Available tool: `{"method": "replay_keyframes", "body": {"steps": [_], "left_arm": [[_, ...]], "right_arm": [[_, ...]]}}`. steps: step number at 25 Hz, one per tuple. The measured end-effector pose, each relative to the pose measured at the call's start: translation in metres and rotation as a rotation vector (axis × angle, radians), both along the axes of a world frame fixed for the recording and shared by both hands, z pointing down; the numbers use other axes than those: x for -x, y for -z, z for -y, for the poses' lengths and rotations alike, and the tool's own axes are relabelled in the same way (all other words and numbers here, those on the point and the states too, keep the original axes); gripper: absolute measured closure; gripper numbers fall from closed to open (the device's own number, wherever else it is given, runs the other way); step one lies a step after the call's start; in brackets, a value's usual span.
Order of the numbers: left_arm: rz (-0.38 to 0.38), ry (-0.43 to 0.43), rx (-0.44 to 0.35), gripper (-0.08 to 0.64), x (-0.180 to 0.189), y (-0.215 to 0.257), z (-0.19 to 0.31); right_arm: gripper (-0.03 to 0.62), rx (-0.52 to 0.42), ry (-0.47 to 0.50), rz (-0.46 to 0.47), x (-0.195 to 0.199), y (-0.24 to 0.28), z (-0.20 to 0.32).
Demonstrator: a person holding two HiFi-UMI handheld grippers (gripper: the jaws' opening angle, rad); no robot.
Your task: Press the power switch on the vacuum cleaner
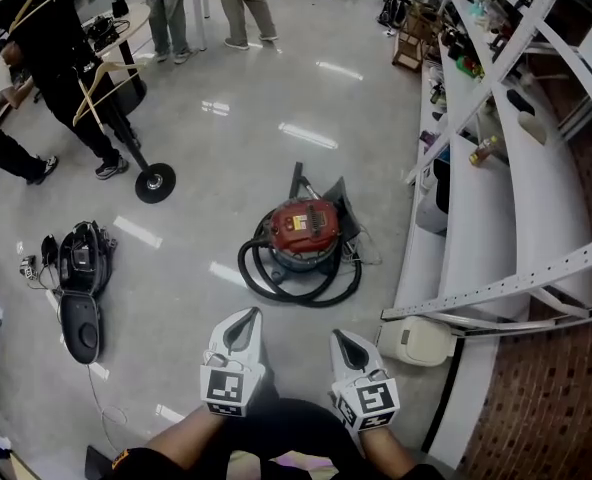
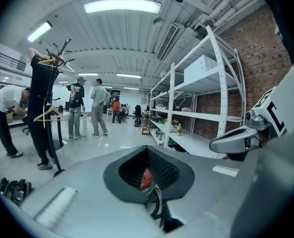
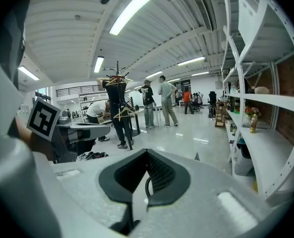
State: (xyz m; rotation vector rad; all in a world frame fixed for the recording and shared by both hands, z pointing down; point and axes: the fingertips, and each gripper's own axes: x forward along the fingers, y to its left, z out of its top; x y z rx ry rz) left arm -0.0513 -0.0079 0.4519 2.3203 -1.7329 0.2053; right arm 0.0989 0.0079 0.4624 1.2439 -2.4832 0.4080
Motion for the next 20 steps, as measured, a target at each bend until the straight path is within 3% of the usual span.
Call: {"method": "replay_keyframes", "body": {"steps": [8,20], "left_arm": [[0.009,0.011,-0.006,0.543,0.052,0.002,0.043],[-0.006,0.136,0.02,0.543,0.094,-0.009,0.061]], "right_arm": [[0.6,-0.033,0.009,-0.015,0.049,0.014,0.056],[0.6,-0.026,0.106,-0.044,0.086,0.011,0.099]]}}
